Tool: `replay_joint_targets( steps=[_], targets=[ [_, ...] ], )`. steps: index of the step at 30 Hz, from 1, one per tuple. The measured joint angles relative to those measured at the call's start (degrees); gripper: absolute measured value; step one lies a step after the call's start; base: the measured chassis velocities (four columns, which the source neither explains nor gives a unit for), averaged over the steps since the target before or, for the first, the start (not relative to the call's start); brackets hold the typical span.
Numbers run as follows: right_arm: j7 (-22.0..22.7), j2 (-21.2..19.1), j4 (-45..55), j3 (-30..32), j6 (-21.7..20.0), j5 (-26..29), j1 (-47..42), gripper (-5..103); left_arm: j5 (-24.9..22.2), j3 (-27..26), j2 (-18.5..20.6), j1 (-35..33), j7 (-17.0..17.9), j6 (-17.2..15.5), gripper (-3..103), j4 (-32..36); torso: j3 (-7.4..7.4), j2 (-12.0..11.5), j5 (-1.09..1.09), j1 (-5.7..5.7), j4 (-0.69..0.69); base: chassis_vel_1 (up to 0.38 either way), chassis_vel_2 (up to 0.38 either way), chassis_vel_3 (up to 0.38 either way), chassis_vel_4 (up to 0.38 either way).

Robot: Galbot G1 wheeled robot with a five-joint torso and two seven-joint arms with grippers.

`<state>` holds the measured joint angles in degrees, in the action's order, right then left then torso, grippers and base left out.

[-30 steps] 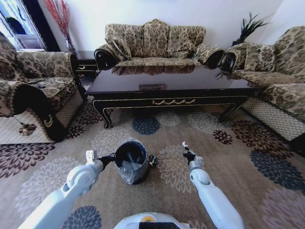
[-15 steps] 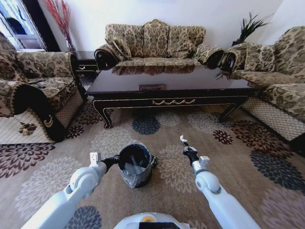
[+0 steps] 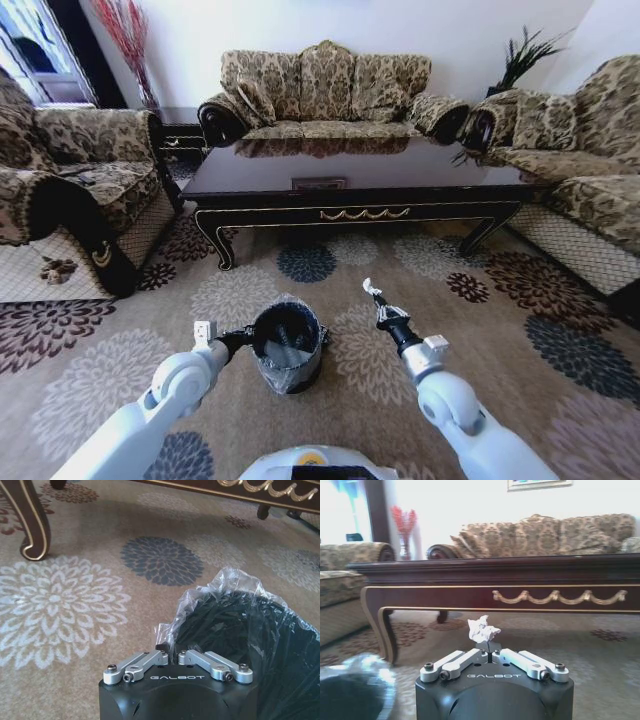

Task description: Move to the front of the table and pick up the trash from the floor, then place it into the trash bin.

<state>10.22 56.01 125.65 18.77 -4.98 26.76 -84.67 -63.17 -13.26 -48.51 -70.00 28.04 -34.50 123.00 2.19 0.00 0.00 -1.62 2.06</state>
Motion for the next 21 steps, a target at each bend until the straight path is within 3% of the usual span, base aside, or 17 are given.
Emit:
replay_joint_targets(
  steps=[13,21],
  targets=[
    [-5.84,0.69,3.39,-4.94,1.40,-14.08,-7.55,0,-0.46,7.35,-1.69,6.13,2.13,-0.37,4,-1.78,0.00,0.00,0.00,0.00,0.00,0.000,0.000,0.000,0.000],
    [-6.59,1.61,2.33,-7.96,1.49,-17.01,-7.62,-3,0.43,8.17,-2.79,5.20,2.28,-0.59,4,-1.86,0.00,0.00,0.00,0.00,-0.02,0.000,0.000,0.000,0.000]
  ],
)
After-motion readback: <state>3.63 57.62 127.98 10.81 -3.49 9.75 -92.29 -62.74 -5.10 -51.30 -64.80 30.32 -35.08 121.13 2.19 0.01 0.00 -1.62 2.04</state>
